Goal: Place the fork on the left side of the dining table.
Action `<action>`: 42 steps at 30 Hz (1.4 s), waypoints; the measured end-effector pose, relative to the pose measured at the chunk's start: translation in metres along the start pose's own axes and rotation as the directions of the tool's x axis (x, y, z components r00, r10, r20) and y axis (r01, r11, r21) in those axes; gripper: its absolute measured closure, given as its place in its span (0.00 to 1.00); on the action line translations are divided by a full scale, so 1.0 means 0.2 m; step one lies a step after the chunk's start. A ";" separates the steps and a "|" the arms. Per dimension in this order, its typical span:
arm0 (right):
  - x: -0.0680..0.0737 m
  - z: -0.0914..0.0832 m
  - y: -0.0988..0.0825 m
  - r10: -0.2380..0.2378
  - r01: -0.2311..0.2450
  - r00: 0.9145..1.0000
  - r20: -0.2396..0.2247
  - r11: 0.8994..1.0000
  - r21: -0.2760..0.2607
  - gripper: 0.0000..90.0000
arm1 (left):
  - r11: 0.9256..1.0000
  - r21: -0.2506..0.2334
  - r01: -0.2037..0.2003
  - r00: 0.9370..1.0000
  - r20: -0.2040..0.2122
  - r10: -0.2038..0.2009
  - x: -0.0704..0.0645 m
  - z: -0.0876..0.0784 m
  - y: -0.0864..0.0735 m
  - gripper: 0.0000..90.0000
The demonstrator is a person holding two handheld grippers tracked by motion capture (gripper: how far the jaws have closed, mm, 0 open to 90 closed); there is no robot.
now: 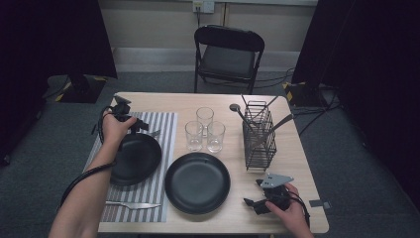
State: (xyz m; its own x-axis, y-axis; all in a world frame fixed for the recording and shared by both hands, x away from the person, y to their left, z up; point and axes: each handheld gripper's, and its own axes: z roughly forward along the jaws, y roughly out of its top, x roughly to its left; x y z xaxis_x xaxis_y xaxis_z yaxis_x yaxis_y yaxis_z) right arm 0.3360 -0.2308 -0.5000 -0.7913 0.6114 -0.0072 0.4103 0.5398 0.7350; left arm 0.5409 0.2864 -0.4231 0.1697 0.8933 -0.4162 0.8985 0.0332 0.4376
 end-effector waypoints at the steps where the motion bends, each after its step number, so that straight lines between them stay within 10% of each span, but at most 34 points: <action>1: 0.00 0.00 0.00 0.000 0.000 1.000 -0.001 1.000 -0.001 0.16 | 1.000 0.003 -0.012 1.000 -0.001 0.012 0.00 0.01 0.00 0.58; 42: 0.00 0.00 0.00 0.001 -0.001 1.000 0.000 1.000 -0.002 0.16 | 0.999 0.047 -0.017 1.000 -0.004 0.017 -0.08 0.21 0.04 0.58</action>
State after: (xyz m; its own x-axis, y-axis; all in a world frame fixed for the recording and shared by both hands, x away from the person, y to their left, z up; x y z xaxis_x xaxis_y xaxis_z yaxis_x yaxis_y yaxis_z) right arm 0.3361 -0.2307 -0.5001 -0.7910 0.6118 -0.0064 0.4102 0.5380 0.7364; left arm 0.5631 0.2541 -0.4461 0.1836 0.8954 -0.4057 0.9136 -0.0031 0.4065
